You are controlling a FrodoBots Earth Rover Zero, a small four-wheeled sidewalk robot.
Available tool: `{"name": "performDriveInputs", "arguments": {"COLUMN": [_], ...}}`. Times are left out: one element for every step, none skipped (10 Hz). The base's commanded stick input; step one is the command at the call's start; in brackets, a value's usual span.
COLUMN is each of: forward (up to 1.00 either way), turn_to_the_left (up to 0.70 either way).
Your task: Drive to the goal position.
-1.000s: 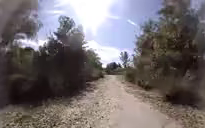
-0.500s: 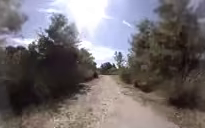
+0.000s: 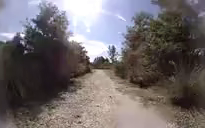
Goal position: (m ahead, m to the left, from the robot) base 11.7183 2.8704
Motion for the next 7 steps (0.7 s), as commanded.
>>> {"name": "performDriveInputs", "arguments": {"forward": [0.70,0.70,0.70,0.70,0.70,0.70,0.70], "turn_to_the_left": [-0.26,-0.05,0.00,0.00,0.00,0.00,0.00]}}
